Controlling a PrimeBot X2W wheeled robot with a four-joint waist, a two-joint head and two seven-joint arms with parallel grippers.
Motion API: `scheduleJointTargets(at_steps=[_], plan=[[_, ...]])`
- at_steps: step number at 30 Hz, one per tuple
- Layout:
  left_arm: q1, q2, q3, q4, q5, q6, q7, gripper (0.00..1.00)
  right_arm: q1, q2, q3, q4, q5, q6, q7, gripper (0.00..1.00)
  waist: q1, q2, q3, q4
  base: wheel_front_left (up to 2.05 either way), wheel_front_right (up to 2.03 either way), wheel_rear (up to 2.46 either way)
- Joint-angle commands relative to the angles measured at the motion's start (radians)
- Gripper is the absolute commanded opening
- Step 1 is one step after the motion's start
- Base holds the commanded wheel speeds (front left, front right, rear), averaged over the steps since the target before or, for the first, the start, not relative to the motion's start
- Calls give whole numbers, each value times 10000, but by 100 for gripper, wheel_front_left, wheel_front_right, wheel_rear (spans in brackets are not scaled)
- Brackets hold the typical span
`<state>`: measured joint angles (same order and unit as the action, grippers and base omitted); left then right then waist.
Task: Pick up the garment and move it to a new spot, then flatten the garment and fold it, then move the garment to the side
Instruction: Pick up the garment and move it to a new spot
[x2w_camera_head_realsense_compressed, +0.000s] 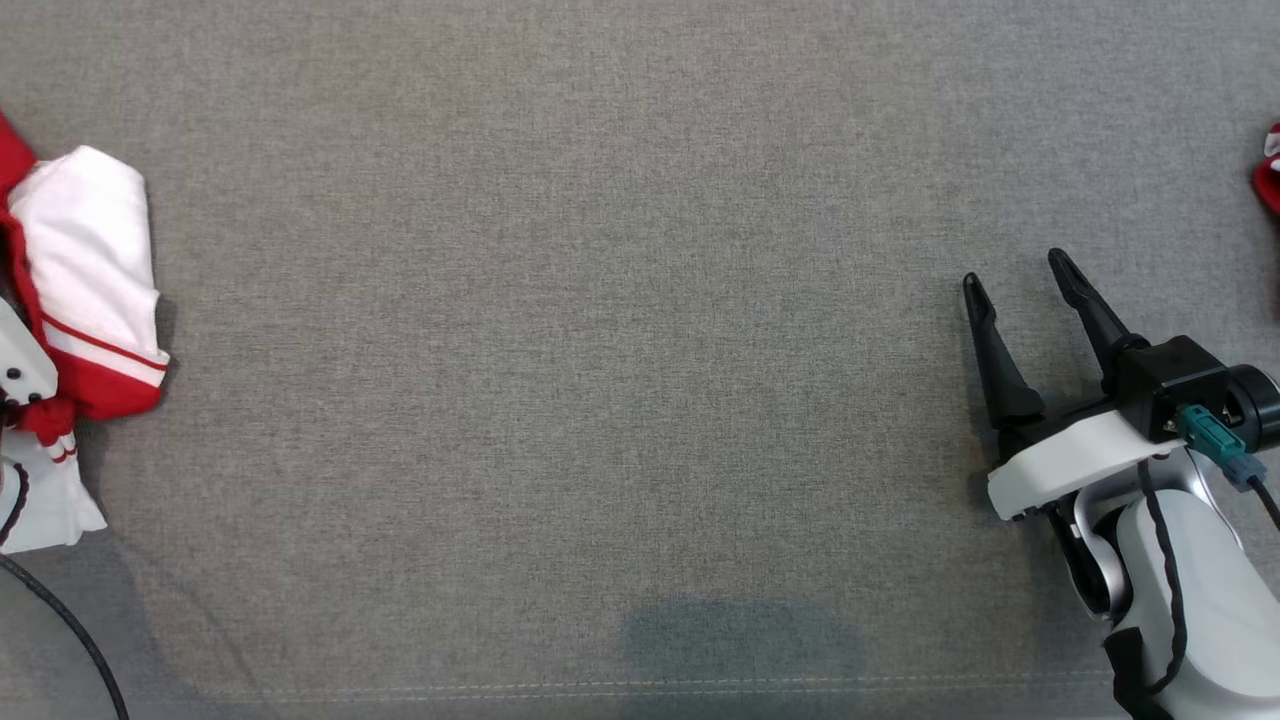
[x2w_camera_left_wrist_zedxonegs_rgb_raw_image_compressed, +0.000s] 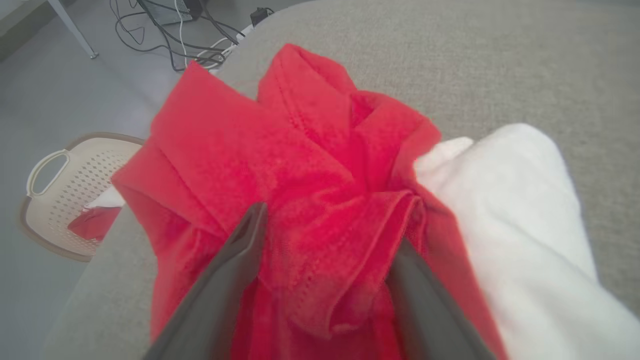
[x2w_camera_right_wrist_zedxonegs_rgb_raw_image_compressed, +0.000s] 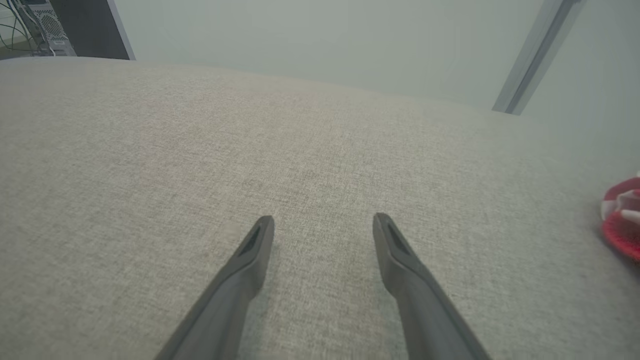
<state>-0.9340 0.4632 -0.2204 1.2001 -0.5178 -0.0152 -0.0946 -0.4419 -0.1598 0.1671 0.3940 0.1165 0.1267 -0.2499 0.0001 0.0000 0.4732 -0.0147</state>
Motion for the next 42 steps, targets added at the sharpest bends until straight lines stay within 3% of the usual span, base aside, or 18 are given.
scheduleJointTargets(at_steps=[1,2,3,4,5,12,21,29,35,42], plan=[[-223,657,166,9,105,100,87,100,27,33,132,-284,54,40,-118,100,-1,0,72,-60,0,0,0],[-274,637,197,66,54,114,120,100,14,40,124,-271,71,40,-118,100,-1,0,97,-66,0,0,0],[-310,626,212,102,24,118,100,82,-10,47,120,-270,76,40,-118,100,-1,0,116,-73,0,0,0],[-338,617,240,87,-8,111,-62,33,-29,78,103,-278,87,40,-118,100,-1,0,122,-75,0,0,0],[-377,612,209,25,33,122,-312,0,-48,103,88,-278,92,40,-118,100,-1,0,113,-74,0,0,0],[-1273,504,-286,-1021,592,-96,-1463,0,-50,307,-12,-204,172,40,-118,100,-1,0,-489,83,0,0,0],[-2080,-171,-986,-3592,1263,-494,-1662,0,256,636,-89,78,372,40,-118,100,-1,0,-1571,167,0,0,0],[-1313,-1513,-1844,-5641,1168,-781,-1571,0,632,840,-457,211,494,40,-118,100,-1,0,-2377,-65,0,0,0],[-89,-3451,-2988,-6166,756,-918,-1498,0,747,942,-585,283,487,40,-118,100,-1,0,-2672,-713,0,0,0],[87,-4107,-4496,-5664,524,-1021,-1559,0,610,995,-363,381,482,40,-118,100,-1,0,-2516,-1405,0,0,0]])
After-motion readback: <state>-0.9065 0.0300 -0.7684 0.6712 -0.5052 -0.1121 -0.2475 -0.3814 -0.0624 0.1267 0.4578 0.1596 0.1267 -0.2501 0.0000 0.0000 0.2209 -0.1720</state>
